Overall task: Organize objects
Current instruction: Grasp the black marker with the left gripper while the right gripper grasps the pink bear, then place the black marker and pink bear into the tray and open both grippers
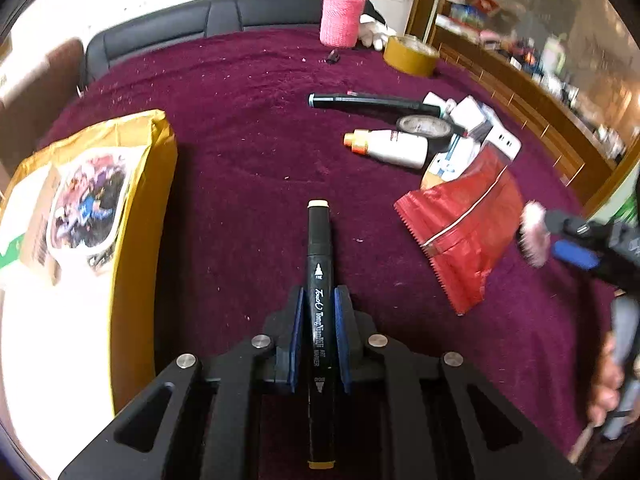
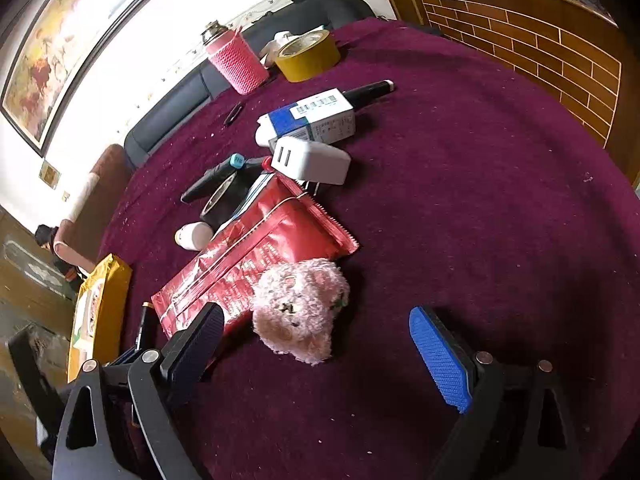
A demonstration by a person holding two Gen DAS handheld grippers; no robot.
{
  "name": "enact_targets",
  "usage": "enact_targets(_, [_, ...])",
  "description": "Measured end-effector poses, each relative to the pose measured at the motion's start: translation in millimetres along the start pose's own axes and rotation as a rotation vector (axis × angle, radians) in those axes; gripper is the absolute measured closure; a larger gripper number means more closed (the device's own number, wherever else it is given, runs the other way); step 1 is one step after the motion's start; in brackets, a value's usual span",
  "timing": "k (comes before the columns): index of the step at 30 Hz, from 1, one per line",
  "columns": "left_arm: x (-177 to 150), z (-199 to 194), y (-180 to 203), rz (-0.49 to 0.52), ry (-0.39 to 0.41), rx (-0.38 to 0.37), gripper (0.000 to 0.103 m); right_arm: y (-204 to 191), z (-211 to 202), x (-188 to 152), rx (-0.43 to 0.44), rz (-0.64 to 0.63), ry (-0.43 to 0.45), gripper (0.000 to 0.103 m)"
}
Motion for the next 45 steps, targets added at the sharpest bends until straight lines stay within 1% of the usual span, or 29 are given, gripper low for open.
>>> enact_targets(2, [-3,-6,-5,-0.024,0.012,-0.026,0.089,-4,3,0,-0.008,-0.008,-0.005,0.006])
enact_targets(5, [-8,-15,-8,-0.049,0.024,-0.063,0.089,-10,9,-1,-0.041,-0.022,-0.007,0.006])
enact_targets(6, [-9,-20,-7,-0.053,0.034,-0.075,0.089,-12,10,-1,-0.061,-0.029,-0.004,0.009])
enact_targets(8, [-10,-27,-5,-0.052,0.052,-0.093,0.089,-14,10,-1,-0.073,-0.044,0.002,0.030])
enact_targets(9, [-10,-31,-4,-0.052,0.063,-0.100,0.089,-16,11,-2,-0.080,-0.060,-0.008,0.051])
enact_targets(10, [-10,-36,-3,-0.049,0.075,-0.108,0.089,-17,12,-3,-0.088,-0.068,-0.015,0.056])
enact_targets(11, [-10,-40,-1,-0.047,0.086,-0.116,0.089,-18,11,-4,-0.090,-0.075,-0.013,0.058])
enact_targets(12, [-10,-45,0,-0.045,0.102,-0.129,0.089,-19,10,-5,-0.085,-0.083,-0.011,0.063])
enact_targets(13, [-10,-51,1,-0.042,0.120,-0.142,0.089,-20,8,-7,-0.080,-0.087,-0.008,0.064])
enact_targets(17, [-13,-75,2,-0.028,0.192,-0.187,0.089,-30,-6,-12,-0.060,-0.128,0.020,0.065])
enact_targets(21, [-16,-96,-2,-0.037,0.241,-0.206,0.089,-48,-22,-17,-0.021,-0.175,0.044,0.064])
enact_targets(25, [-23,-120,-24,-0.074,0.278,-0.218,0.089,-77,-38,-22,0.036,-0.229,0.057,0.064])
enact_targets(29, [-31,-146,-57,-0.139,0.311,-0.197,0.089,-115,-44,-30,0.110,-0.288,0.034,0.064])
enact_targets(30, [-34,-151,-68,-0.157,0.315,-0.185,0.089,-127,-44,-32,0.128,-0.306,0.027,0.064])
enact_targets(32, [-39,-159,-91,-0.193,0.324,-0.136,0.089,-155,-40,-37,0.175,-0.344,-0.002,0.064])
enact_targets(34, [-43,-159,-108,-0.220,0.316,-0.098,0.089,-177,-33,-43,0.222,-0.362,-0.044,0.064])
enact_targets(36, [-47,-154,-127,-0.252,0.287,-0.066,0.089,-198,-23,-50,0.262,-0.377,-0.091,0.064])
enact_targets(39, [-49,-138,-148,-0.288,0.242,-0.045,0.089,-237,-1,-67,0.305,-0.415,-0.172,0.064])
enact_targets(41, [-49,-129,-157,-0.307,0.216,-0.051,0.089,-257,12,-76,0.309,-0.444,-0.201,0.064])
enact_targets(45, [-42,-105,-172,-0.329,0.177,-0.052,0.089,-295,41,-92,0.276,-0.508,-0.245,0.064])
Point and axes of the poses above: each gripper's, at about its wrist camera, not at the fingertips, and z roughly the way its jaws point, y to its right, x to its top, the point moved 4 cm from there along z, roughly the way its jaws point, and after that the axes turned 5 degrees about -y, right-handed, at the moved point
